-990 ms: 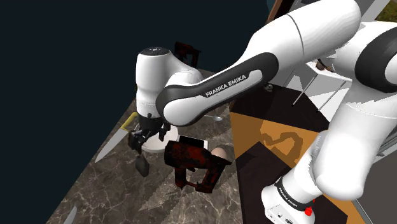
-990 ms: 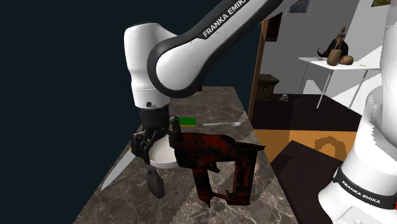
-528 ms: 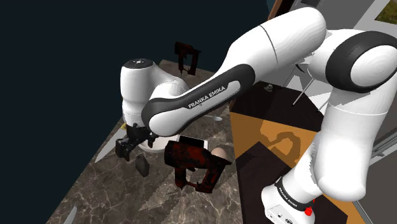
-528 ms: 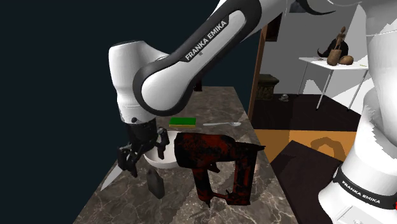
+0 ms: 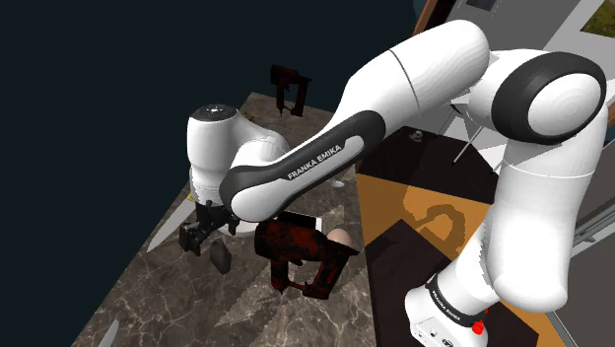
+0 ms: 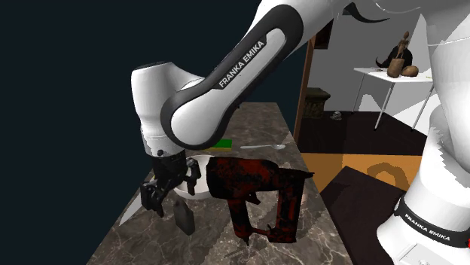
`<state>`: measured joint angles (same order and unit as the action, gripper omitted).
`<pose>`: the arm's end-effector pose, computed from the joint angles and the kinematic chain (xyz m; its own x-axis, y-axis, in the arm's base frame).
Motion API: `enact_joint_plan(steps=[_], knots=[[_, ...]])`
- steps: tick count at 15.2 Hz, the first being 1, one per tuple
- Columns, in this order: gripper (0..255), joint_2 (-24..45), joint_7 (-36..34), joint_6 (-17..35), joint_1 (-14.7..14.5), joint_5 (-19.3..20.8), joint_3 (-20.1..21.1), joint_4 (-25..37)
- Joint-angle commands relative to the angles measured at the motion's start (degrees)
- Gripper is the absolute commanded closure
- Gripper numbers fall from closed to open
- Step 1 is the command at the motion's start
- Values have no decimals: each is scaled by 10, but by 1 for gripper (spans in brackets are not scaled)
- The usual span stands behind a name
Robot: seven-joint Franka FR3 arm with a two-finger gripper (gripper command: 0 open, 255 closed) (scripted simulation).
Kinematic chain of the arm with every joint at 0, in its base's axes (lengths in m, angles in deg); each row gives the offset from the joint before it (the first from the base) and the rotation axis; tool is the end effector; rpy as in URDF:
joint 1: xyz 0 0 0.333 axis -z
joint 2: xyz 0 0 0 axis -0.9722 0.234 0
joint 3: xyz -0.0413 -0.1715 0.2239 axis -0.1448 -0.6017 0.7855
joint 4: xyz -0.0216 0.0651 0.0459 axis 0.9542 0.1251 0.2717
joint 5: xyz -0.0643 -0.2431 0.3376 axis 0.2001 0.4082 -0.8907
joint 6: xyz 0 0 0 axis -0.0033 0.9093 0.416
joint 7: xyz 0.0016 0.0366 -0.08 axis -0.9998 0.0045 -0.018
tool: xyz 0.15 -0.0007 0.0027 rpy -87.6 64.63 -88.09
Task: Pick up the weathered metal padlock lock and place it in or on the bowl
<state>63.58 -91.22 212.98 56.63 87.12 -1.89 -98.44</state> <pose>0.4522 0.4312 0.1786 0.9901 0.1346 -0.0409 0.1334 -0.9906 -0.0315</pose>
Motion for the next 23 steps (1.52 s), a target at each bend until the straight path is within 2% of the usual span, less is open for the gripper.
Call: enact_joint_plan(steps=[1, 3, 4, 13, 23], knots=[[0, 0, 0, 0, 0, 0, 0, 0], [0, 0, 0, 0, 0, 0, 0, 0], [255, 0, 0, 0, 0, 0, 0, 0], [255, 0, 0, 0, 0, 0, 0, 0], [255, -48, 14, -60, 11, -26, 14, 16]])
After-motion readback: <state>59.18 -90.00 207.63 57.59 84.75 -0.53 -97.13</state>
